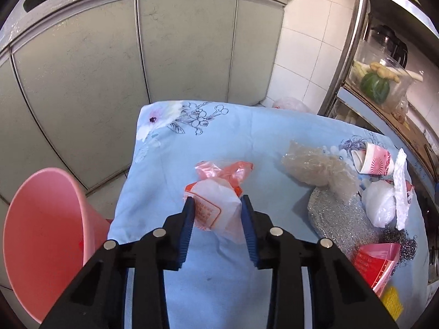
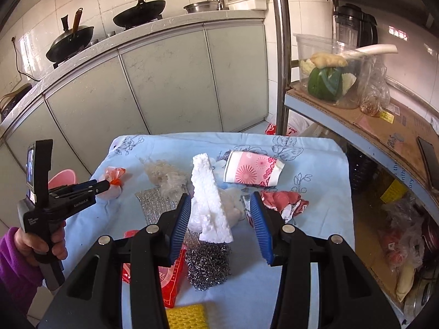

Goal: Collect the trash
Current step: 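Close the left tool on the white-and-orange plastic bag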

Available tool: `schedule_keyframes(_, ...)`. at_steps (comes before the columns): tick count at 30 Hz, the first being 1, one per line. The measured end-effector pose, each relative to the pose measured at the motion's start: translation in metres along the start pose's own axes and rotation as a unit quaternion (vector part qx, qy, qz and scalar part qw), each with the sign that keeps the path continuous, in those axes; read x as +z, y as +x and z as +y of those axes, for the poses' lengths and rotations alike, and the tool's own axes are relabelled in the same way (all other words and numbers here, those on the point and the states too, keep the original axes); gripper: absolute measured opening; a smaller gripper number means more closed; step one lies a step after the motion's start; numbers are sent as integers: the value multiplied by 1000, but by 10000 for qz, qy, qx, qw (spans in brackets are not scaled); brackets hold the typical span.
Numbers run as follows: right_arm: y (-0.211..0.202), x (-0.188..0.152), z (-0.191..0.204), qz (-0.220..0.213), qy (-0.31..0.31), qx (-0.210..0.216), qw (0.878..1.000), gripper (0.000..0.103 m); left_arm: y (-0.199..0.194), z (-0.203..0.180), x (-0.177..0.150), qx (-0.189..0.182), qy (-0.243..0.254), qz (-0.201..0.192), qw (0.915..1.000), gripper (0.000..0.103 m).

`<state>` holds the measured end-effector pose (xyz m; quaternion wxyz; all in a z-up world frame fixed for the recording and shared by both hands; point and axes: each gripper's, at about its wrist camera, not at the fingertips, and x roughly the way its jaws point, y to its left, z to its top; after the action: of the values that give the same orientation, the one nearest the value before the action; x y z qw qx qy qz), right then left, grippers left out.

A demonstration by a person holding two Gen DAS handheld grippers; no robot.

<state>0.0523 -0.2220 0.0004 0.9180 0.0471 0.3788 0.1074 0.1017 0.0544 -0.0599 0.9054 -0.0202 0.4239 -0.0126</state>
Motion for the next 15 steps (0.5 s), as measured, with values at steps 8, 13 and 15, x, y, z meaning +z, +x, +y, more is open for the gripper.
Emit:
schedule_keyframes(8,27,-8,13,375,-153,103,9991,46,-26,-2,-4,-229,-51,-196,9995,2)
schedule_keyframes(13,38,-9,11,435,-197,-64,9988,46,-33,4,-7,-337,-142,-183,9992,2)
schedule_keyframes(15,40,-8,10,429,-176,-62,9989,46,-36,6,-8,-457,-223,-158,9986,2)
